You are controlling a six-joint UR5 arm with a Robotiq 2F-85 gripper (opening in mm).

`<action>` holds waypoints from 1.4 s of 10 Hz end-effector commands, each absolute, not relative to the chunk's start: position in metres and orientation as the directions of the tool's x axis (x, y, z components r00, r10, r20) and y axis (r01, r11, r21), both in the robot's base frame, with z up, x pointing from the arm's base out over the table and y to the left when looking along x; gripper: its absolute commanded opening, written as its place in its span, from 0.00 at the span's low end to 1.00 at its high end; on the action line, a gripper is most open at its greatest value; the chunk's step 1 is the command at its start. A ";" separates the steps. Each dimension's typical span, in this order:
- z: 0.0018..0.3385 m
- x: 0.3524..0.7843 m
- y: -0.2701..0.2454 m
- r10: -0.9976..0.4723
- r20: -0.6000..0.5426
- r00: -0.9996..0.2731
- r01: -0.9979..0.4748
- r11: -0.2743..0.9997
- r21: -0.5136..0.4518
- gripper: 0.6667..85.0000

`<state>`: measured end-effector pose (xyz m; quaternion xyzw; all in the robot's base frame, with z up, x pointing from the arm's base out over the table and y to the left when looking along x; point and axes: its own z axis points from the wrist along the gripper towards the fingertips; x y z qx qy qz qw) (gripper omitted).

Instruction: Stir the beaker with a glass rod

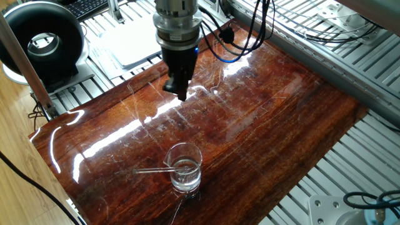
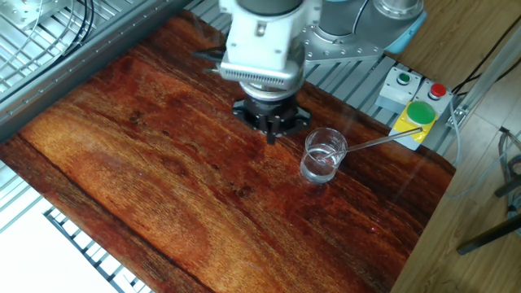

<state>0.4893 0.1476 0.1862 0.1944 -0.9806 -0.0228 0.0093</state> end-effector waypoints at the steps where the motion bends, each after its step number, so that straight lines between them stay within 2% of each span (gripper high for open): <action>1: 0.202 0.486 0.163 -0.251 -0.013 -0.968 -0.251 0.966 0.067 0.00; 2: 0.209 0.479 0.174 -0.214 -0.004 -0.977 -0.214 0.971 0.109 0.00; 4: 0.220 0.458 0.217 -0.137 0.056 -0.989 -0.116 0.954 0.278 0.00; 5: 0.225 0.456 0.228 -0.098 0.067 -0.993 -0.072 0.947 0.314 0.00; 7: 0.219 0.454 0.196 -0.177 0.064 -0.982 -0.161 0.967 0.195 0.00; 8: 0.220 0.453 0.186 -0.306 0.046 -0.951 -0.293 0.939 0.179 0.00; 9: 0.223 0.449 0.162 -0.493 0.056 -0.868 -0.483 0.865 0.138 0.00; 10: 0.228 0.446 0.155 -0.633 0.044 -0.773 -0.621 0.769 0.152 0.00; 13: 0.229 0.451 0.133 -0.757 0.066 -0.650 -0.751 0.653 0.096 0.00; 14: 0.228 0.457 0.125 -0.827 0.067 -0.558 -0.825 0.562 0.063 0.00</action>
